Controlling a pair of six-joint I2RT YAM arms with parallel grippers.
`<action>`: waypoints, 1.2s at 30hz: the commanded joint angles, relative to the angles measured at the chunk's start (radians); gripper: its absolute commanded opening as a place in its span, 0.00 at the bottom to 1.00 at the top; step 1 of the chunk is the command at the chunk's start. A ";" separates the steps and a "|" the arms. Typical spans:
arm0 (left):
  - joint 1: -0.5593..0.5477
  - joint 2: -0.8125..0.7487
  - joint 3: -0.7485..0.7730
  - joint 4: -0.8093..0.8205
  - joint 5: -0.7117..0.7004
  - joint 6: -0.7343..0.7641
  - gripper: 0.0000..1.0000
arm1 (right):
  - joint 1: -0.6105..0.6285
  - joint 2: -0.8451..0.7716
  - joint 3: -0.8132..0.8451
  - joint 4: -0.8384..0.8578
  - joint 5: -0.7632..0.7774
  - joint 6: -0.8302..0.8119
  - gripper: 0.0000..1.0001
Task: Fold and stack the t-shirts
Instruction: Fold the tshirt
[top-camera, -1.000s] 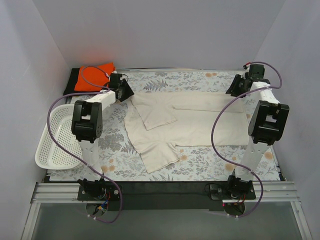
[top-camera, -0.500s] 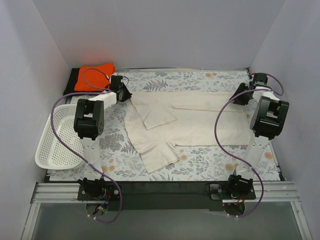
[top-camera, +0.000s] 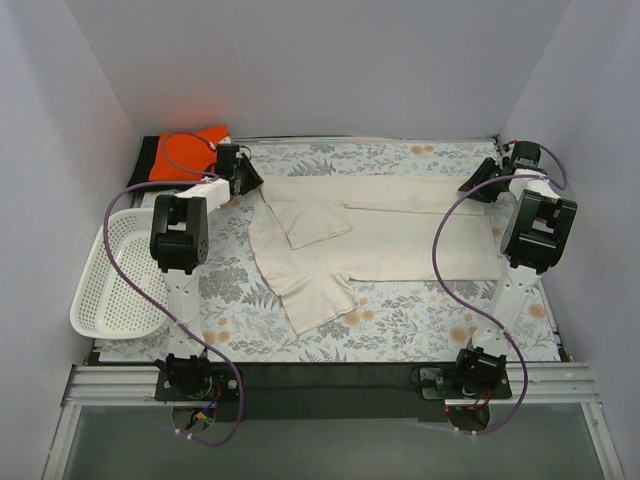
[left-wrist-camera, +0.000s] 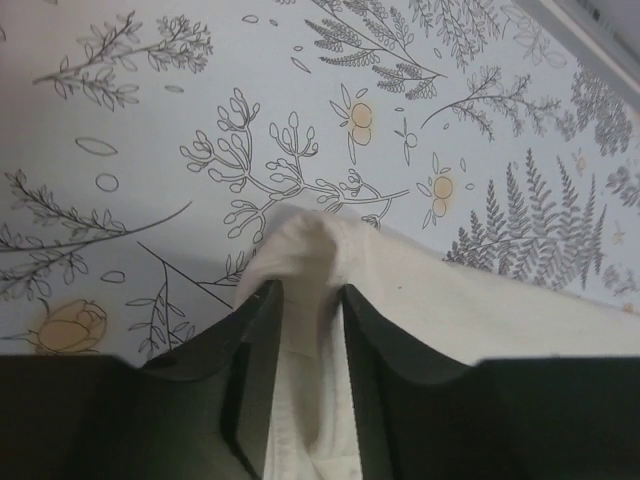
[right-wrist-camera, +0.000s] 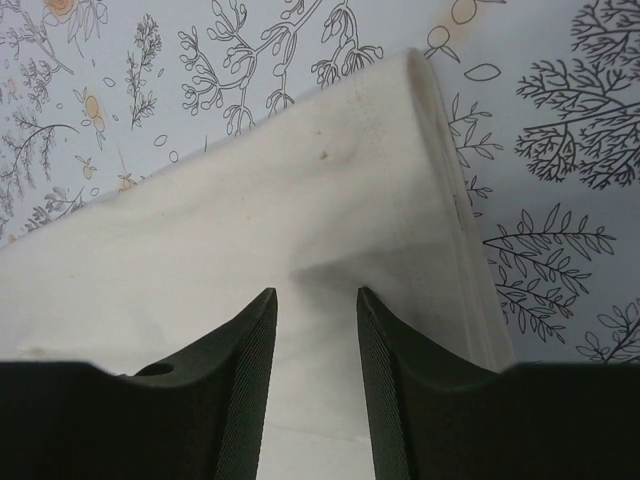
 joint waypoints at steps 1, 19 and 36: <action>0.027 -0.010 0.031 -0.010 -0.046 0.059 0.33 | -0.019 0.011 0.046 0.008 0.016 -0.033 0.40; -0.034 -0.649 -0.312 -0.373 -0.032 -0.013 0.70 | 0.109 -0.679 -0.438 -0.116 0.286 -0.154 0.58; -0.275 -0.922 -0.777 -0.481 -0.164 -0.162 0.60 | 0.148 -1.095 -0.985 -0.236 0.458 -0.127 0.48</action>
